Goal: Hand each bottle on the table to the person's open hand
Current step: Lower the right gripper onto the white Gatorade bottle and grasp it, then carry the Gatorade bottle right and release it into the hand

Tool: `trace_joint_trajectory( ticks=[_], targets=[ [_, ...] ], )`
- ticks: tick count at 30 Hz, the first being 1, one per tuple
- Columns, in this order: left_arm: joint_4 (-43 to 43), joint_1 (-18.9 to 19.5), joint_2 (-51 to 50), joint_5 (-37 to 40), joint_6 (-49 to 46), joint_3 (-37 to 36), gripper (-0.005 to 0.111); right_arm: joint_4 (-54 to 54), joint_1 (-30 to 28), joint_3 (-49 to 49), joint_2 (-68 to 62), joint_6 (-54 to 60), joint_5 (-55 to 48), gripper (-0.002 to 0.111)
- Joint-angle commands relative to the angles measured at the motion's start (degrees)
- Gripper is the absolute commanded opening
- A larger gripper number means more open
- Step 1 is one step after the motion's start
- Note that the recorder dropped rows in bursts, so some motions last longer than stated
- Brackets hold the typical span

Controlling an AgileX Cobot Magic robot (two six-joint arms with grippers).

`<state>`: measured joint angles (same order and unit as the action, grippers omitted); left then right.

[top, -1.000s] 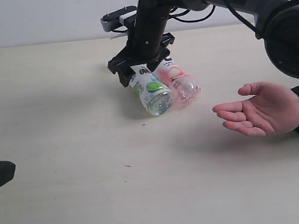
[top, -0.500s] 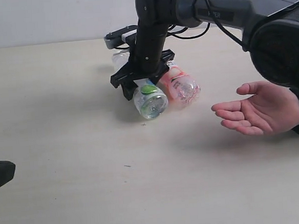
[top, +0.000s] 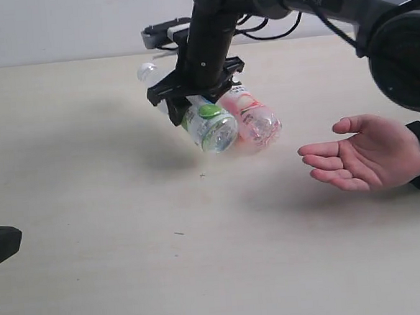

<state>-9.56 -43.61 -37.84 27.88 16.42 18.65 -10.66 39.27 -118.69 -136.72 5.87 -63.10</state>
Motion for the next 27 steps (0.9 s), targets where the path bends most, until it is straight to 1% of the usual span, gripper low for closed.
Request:
trace_joint_trajectory(
  ticks=[1,2,4,7,9,11,12,15,16,19,22,24,25,27],
  targets=[
    [-0.31,-0.31,0.5,-0.16,0.32,-0.2,0.003,2.06,0.07,-0.53,6.56,0.1,-3.05,0.0],
    [-0.31,-0.31,0.5,-0.16,0.32,-0.2,0.003,4.77,0.07,-0.53,8.99,0.21,-5.68,0.0],
    [-0.31,-0.31,0.5,-0.16,0.32,-0.2,0.003,8.24,0.07,-0.53,11.98,0.21,-6.86,0.0],
    [-0.31,-0.31,0.5,-0.16,0.32,-0.2,0.003,8.77,0.07,0.18,15.54,0.21,-6.86,0.0],
    [-0.31,-0.31,0.5,-0.16,0.32,-0.2,0.003,9.29,-0.06,2.23,18.28,0.06,-6.86,0.0],
    [-0.31,-0.31,0.5,-0.16,0.32,-0.2,0.003,11.88,-0.06,6.76,21.88,-0.37,-6.86,0.0],
    [-0.31,-0.31,0.5,-0.16,0.32,-0.2,0.003,13.65,-0.06,10.3,24.54,-2.02,-6.86,0.0],
    [-0.31,-0.31,0.5,-0.16,0.18,-0.2,0.003,14.12,-0.06,22.15,31.68,-3.01,-6.86,0.0],
    [-0.31,-0.31,0.5,-0.16,0.31,-0.2,0.003,14.12,-0.06,28.98,35.61,-4.76,-4.48,0.0],
    [-0.31,-0.31,0.5,-0.16,0.31,-0.2,0.003,14.12,-0.06,42.16,42.92,-8.31,5.07,0.0],
    [-0.31,-0.31,0.5,-0.16,0.31,-0.2,0.003,14.48,-0.06,53.54,50.1,-12.06,13.89,0.0],
    [-0.31,-0.31,0.5,-0.16,0.31,-0.2,0.003,15.79,-0.06,59.38,53.45,-13.19,17.47,0.0],
    [-0.31,-0.31,0.5,-0.16,0.31,-0.2,0.003,17.56,-0.06,63.3,55.62,-15.97,19.93,0.0],
    [-0.31,-0.31,0.5,-0.16,0.31,-0.2,0.003,21.15,-0.06,68.01,58.45,-21.52,22.29,0.0]
  ],
)
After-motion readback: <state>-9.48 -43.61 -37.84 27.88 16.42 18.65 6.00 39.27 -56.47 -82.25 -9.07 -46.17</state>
